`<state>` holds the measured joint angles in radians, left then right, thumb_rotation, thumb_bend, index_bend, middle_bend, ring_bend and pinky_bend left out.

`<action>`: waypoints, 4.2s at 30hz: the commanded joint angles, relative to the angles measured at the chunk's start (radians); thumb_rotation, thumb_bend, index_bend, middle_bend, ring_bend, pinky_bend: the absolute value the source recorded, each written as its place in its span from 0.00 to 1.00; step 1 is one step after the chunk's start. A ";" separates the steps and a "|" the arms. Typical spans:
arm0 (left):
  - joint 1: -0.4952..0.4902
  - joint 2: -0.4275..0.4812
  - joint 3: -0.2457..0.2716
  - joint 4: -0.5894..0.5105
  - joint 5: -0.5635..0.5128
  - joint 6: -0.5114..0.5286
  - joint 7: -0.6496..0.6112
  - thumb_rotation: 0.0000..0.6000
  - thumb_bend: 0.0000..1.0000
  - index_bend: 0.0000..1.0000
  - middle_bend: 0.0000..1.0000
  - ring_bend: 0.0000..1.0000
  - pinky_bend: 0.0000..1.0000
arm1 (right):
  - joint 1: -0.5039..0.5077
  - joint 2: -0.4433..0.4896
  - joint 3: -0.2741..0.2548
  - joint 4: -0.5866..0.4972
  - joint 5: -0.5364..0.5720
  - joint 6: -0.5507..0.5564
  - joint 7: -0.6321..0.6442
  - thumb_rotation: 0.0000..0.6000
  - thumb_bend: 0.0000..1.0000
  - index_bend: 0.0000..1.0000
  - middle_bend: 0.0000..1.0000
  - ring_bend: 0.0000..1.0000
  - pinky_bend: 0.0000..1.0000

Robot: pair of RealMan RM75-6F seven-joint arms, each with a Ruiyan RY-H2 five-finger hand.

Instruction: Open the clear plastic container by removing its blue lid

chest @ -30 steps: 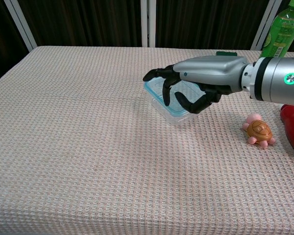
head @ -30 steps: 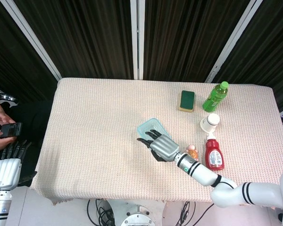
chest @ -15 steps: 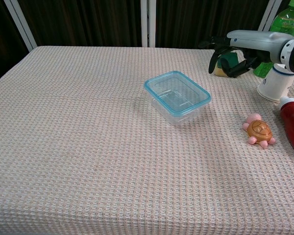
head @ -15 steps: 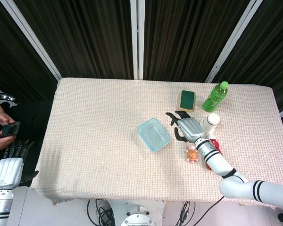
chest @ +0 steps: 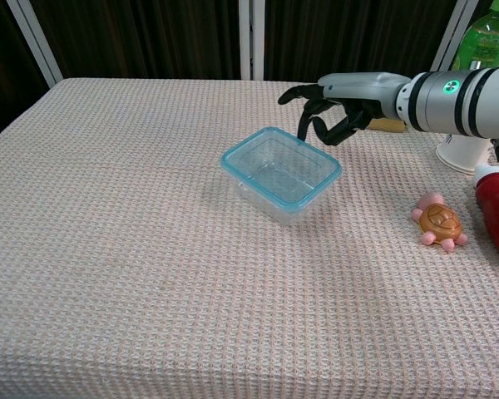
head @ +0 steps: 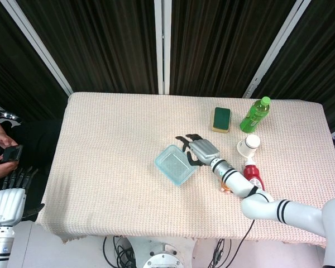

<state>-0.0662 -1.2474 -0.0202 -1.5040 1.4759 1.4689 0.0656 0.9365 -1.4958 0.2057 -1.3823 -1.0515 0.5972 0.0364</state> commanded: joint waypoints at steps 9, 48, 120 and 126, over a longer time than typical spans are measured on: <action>0.001 -0.005 0.001 0.013 0.007 0.005 -0.014 1.00 0.08 0.13 0.07 0.00 0.00 | 0.035 -0.036 0.005 -0.057 -0.129 -0.008 0.041 1.00 0.78 0.00 0.33 0.00 0.00; -0.763 -0.195 -0.186 -0.234 -0.281 -0.731 0.325 1.00 0.00 0.00 0.00 0.00 0.00 | -0.467 0.199 -0.223 -0.303 -0.540 0.748 -0.111 1.00 0.07 0.10 0.30 0.09 0.24; -1.101 -0.332 -0.108 -0.143 -0.995 -0.606 0.516 1.00 0.00 0.24 0.29 0.19 0.15 | -0.367 -0.108 -0.164 -0.069 -0.656 0.562 -0.107 1.00 0.17 0.29 0.33 0.14 0.27; -1.104 -0.331 -0.103 -0.152 -1.001 -0.590 0.520 1.00 0.00 0.24 0.30 0.19 0.15 | -0.340 -0.193 -0.154 0.038 -0.667 0.566 -0.133 1.00 0.17 0.33 0.34 0.14 0.27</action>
<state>-1.1703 -1.5782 -0.1233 -1.6555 0.4750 0.8790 0.5856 0.5828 -1.6600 0.0470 -1.3757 -1.7148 1.1638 -0.0880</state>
